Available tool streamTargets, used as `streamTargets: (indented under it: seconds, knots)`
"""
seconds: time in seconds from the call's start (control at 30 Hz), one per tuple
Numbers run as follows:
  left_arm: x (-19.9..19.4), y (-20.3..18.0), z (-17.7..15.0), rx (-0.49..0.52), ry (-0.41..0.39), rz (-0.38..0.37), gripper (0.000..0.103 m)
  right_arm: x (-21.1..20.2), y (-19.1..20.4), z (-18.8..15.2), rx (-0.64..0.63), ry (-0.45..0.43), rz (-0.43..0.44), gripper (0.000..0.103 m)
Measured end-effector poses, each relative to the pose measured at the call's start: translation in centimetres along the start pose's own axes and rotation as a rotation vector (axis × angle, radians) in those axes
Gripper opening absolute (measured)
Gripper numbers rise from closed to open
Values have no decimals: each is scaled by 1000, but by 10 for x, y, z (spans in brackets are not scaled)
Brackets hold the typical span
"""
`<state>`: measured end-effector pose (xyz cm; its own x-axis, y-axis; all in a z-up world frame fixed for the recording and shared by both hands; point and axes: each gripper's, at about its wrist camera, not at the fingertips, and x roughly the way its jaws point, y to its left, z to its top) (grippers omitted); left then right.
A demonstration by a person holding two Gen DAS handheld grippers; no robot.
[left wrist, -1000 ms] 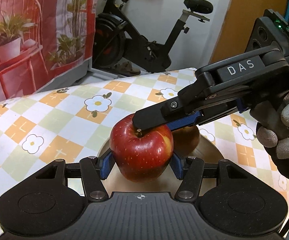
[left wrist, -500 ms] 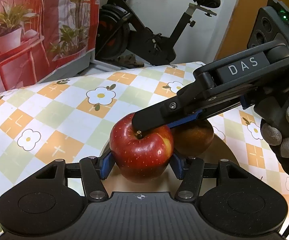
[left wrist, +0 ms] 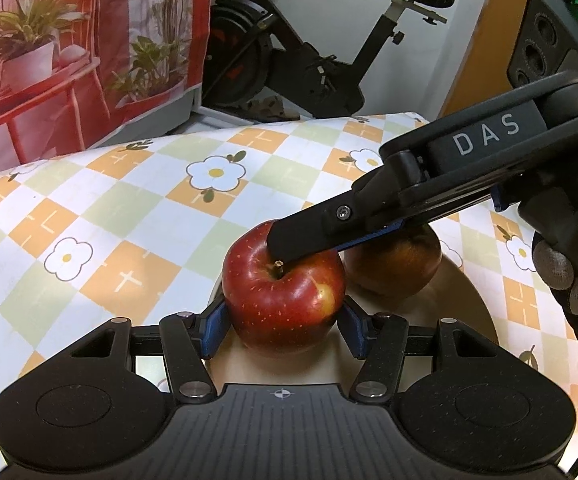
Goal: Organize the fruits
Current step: 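Lower the apple beside the first apple on the plate and open both grippers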
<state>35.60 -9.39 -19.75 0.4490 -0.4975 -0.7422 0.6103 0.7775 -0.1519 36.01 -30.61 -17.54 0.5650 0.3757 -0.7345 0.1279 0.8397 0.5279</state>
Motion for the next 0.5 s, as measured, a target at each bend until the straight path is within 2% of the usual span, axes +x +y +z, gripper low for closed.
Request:
streamTargets:
  seconds: [0.33, 0.5]
  knots:
    - [-3, 0, -4, -15, -1, 7, 60, 3, 10, 0, -27, -4, -76, 36]
    - [-6, 0, -7, -15, -1, 8, 60, 0, 8, 2, -21, -18, -105, 31]
